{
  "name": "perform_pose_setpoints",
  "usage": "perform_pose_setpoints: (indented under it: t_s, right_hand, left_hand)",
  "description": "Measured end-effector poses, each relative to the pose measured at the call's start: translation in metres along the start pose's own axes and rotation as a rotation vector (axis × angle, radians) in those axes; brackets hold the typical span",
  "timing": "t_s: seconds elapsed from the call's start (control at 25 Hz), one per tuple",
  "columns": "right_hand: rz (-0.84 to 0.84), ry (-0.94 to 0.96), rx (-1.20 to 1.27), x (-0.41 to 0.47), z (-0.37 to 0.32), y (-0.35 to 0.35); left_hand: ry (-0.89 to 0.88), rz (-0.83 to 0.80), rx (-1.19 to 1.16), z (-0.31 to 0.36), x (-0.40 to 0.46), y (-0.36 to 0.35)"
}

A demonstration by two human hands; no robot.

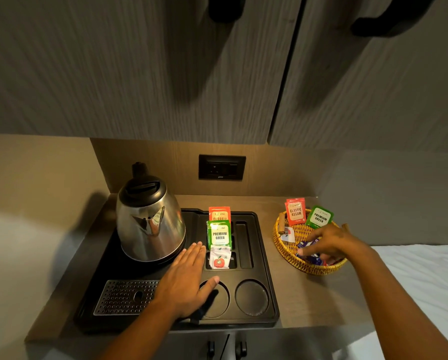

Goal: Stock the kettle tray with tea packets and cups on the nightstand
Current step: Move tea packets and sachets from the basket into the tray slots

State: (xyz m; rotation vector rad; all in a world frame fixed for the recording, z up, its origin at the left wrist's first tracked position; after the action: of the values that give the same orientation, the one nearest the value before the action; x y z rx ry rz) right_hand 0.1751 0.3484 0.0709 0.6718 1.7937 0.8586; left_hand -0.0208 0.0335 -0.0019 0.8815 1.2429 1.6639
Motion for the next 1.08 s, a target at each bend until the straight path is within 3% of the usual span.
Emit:
perform_pose_setpoints:
  t_s: [0.12,0.4,0.48,0.64,0.88,1.08]
  right_hand:
    - [-0.092,0.094,-0.003,-0.004,-0.009,-0.017]
    - [0.226,0.071,0.095,0.013,0.006,0.000]
    - [0.279,-0.021,0.175,0.020,0.010,0.005]
    - [0.267,-0.186,0.224,0.032,0.007,-0.012]
    - [0.302,-0.211,0.127,0.043,-0.012,-0.015]
    - [0.382,-0.158,0.197,0.026,-0.021,0.008]
  left_hand:
    - [-0.001,-0.005,0.002,-0.001,0.000,-0.001]
    - [0.000,0.005,-0.003,-0.002,-0.001,-0.004]
    - [-0.002,0.008,-0.002,-0.002,0.000,-0.003]
    - [0.003,0.005,-0.011,-0.002,-0.001,-0.003]
    - [-0.009,0.021,-0.004,-0.002,-0.001,-0.002]
    - [-0.018,0.041,-0.003,-0.003,-0.001,-0.003]
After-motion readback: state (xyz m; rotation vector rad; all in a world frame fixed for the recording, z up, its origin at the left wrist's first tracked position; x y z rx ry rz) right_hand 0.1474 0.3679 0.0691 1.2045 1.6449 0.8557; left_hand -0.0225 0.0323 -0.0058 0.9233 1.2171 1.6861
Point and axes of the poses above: each hand's wrist, its own x-axis towards the middle knuckle, its own y-axis out of the back of the hand, z = x × y, the point moved 4 cm from there along x, towards the middle knuckle, and after that the axes turned 7 degrees about -y, right-handed, at the moved point
